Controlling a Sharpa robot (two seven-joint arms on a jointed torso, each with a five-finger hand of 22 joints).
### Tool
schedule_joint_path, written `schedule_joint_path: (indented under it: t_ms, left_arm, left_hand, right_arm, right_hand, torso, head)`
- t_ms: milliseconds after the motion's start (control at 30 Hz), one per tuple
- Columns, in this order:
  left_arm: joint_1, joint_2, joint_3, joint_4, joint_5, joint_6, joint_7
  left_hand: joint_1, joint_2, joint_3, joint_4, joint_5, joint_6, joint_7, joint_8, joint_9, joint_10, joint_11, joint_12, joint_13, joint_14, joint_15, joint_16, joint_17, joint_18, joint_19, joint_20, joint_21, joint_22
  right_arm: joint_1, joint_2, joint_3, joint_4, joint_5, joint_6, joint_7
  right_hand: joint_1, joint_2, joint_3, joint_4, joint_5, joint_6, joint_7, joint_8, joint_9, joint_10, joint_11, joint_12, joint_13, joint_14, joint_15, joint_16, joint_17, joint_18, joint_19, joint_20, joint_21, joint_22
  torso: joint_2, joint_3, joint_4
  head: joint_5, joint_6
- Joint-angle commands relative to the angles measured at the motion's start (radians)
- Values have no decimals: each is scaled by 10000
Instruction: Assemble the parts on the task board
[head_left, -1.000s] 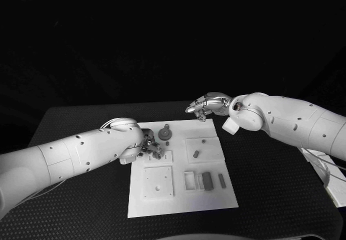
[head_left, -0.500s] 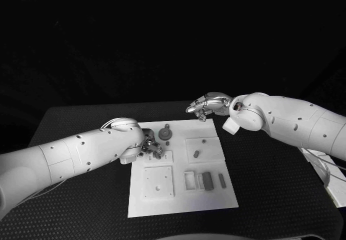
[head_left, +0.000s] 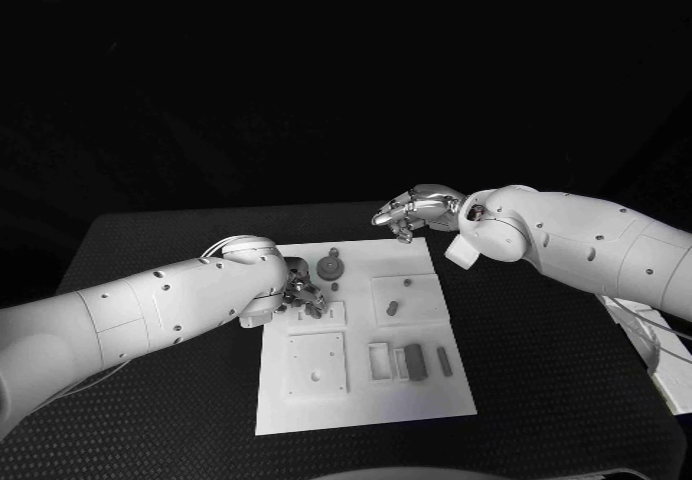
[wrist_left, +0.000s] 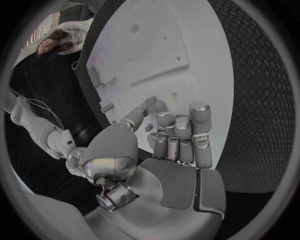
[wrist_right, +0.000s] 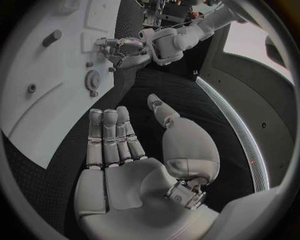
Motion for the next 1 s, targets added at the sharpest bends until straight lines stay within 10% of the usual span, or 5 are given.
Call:
schedule_joint_path:
  t_ms: [33,467,567,1000]
  left_arm:
    - [-10,12,-15,-7,-321,280,-11]
    - [-18,77,-23,-54,-261,98,44]
    - [-48,87,-24,-64,-232,85,52]
    - [-50,85,-25,-72,-228,68,51]
  left_hand:
    - [617,487,579,-627,61,82,-10,36,14,37,-60,-37,-8,69,-377,28,4,654,7,-151,-11,178]
    - [305,196,439,-291,90,178,-42,121,109,79,-81,-63,-24,103,-389,6,0,626,46,-140,-41,155]
    - [-19,28,354,-6,719,147,-46,125,169,80,-90,-79,-26,106,-402,-8,3,628,49,-150,-62,161]
    - [-516,-205,202,327,513,165,-67,133,228,89,-112,-84,-18,111,-421,-12,17,646,47,-169,-82,173]
  right_arm:
    - [-5,3,3,17,-26,127,80]
    - [-5,8,3,12,-26,112,80]
    - [-5,3,3,12,-26,111,78]
    - [-5,1,3,17,-26,107,77]
  right_hand:
    - [-83,19,3,32,-58,-28,77,-58,-12,-64,16,58,-15,-90,-5,63,-13,133,47,38,-54,-7]
    - [-82,17,3,32,-57,-29,77,-58,-13,-64,16,60,-17,-91,-5,64,-15,133,46,38,-55,-6]
    - [-81,17,2,31,-57,-29,77,-58,-13,-65,16,60,-18,-91,-5,64,-15,133,46,38,-55,-6]
    - [-80,16,3,31,-57,-31,78,-59,-13,-66,16,61,-21,-92,-4,64,-17,133,46,38,-56,-5]
  torso:
    - [2,1,6]
    - [2,1,4]
    - [2,-3,0]
    - [-2,4,2]
  head:
    - [-12,-11]
    - [-20,-12]
    - [-23,-12]
    - [-23,-1]
